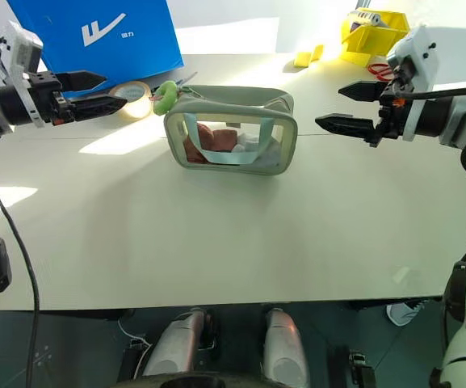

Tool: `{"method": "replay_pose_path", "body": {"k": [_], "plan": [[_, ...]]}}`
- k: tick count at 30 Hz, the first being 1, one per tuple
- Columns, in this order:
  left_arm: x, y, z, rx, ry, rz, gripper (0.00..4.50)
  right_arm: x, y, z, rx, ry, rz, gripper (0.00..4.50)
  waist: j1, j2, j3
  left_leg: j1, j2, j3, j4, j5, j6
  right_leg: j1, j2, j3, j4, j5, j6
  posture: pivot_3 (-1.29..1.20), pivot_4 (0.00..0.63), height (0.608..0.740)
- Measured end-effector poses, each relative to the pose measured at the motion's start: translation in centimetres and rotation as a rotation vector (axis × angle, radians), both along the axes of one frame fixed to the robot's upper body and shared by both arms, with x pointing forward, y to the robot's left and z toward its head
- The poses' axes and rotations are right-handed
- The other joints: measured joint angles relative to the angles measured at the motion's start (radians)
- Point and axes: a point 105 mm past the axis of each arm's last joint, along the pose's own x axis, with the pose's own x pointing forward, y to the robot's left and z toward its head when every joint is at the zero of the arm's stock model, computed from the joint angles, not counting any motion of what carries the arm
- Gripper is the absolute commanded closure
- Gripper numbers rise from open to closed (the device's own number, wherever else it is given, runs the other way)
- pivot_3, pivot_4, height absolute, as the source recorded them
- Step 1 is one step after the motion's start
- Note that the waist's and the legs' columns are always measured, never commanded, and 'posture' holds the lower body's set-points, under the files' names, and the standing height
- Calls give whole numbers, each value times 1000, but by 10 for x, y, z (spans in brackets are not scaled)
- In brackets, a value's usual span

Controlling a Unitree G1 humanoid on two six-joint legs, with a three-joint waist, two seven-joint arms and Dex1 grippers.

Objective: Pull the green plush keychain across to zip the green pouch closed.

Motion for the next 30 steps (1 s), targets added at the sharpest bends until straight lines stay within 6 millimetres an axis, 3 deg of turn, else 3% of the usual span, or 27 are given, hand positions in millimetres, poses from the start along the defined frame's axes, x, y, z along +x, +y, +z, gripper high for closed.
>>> {"method": "replay_pose_path", "body": {"k": [12, 15, 21, 30], "plan": [[1, 2, 0, 29, -20, 6, 0, 4, 2, -5, -15, -14, -2, 34, -1, 0, 0, -3, 0, 0, 3, 0, 0, -1, 0, -1, 2, 1, 1, 0, 150, 740], [-1, -6, 12, 46, -52, -23, 0, 9, 9, -7, -22, -32, 8, 34, -1, 0, 0, -3, 0, 0, 4, 0, 0, -1, 0, -1, 3, 2, 3, 0, 150, 740], [-20, -44, 44, 126, -159, -195, 0, 33, 56, -7, -65, -96, 94, 34, -7, 0, 0, -3, 0, 0, 5, 3, 2, -1, 3, -2, 7, 3, 4, 0, 150, 740], [-52, -107, 43, 174, -225, -452, 0, 64, 120, -18, -121, -122, 200, 34, -1, 0, 0, -3, 0, 0, 6, 7, -4, 0, 6, -2, 8, 3, 5, 0, 150, 740]]}}
